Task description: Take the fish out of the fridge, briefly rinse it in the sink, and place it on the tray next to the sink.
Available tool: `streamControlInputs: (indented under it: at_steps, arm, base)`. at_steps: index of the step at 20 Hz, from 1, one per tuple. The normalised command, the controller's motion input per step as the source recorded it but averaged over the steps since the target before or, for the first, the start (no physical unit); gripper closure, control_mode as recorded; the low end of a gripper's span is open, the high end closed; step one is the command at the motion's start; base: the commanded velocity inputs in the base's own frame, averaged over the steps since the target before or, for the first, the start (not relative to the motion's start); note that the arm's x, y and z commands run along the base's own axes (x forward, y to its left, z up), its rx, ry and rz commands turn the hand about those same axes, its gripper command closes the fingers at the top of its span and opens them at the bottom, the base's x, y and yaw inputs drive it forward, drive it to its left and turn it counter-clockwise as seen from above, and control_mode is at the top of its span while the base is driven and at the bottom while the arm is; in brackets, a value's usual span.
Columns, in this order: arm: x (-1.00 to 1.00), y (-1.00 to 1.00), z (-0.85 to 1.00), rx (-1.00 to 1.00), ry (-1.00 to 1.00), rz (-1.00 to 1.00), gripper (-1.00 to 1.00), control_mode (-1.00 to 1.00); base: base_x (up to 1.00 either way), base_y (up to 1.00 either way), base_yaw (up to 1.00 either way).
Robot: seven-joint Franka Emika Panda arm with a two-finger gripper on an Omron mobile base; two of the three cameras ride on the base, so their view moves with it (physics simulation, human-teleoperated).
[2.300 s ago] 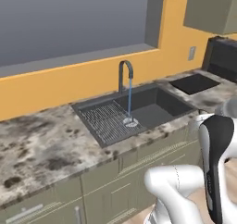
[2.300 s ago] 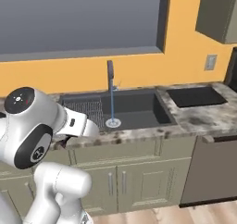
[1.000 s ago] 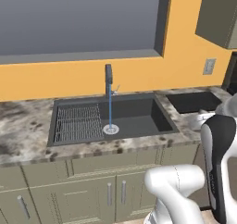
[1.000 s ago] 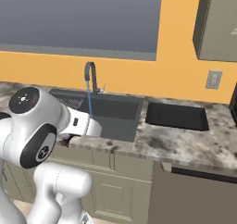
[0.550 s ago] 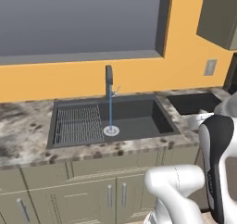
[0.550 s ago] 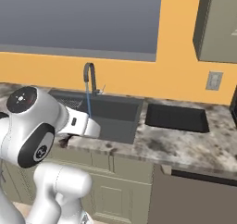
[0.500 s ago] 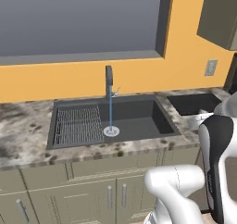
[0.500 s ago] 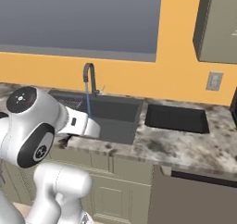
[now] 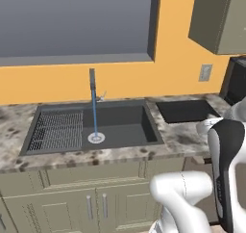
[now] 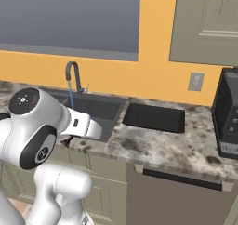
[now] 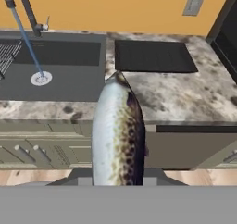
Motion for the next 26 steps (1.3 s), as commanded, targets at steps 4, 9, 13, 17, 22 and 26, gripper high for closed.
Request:
streamControlInputs:
  at_steps: [4,9,13,17,22,26]
  arm:
    - [0.00,0.00,0.00,0.00,0.00,0.00,1.00,1.00]
    - [0.00,0.00,0.00,0.00,0.00,0.00,1.00,1.00]
    - [0.18,0.02,0.00,0.00,0.02,0.05,1.00,-1.00]
    - [0.76,0.26,0.00,0.00,0.08,0.29,1.00,-1.00]
    - [0.84,0.59,0.00,0.00,0.16,0.43,1.00,-1.00]
    - [0.58,0.73,-0.20,0.00,0.12,0.50,1.00,-1.00]
  base:
    - [0.38,-0.01,0.00]
    - [0.63,0.00,0.02]
    - [0.51,0.05,0.06]
    - [0.00,0.00,0.00]
    - [0.00,0.00,0.00]
    - [0.00,0.00,0.00]
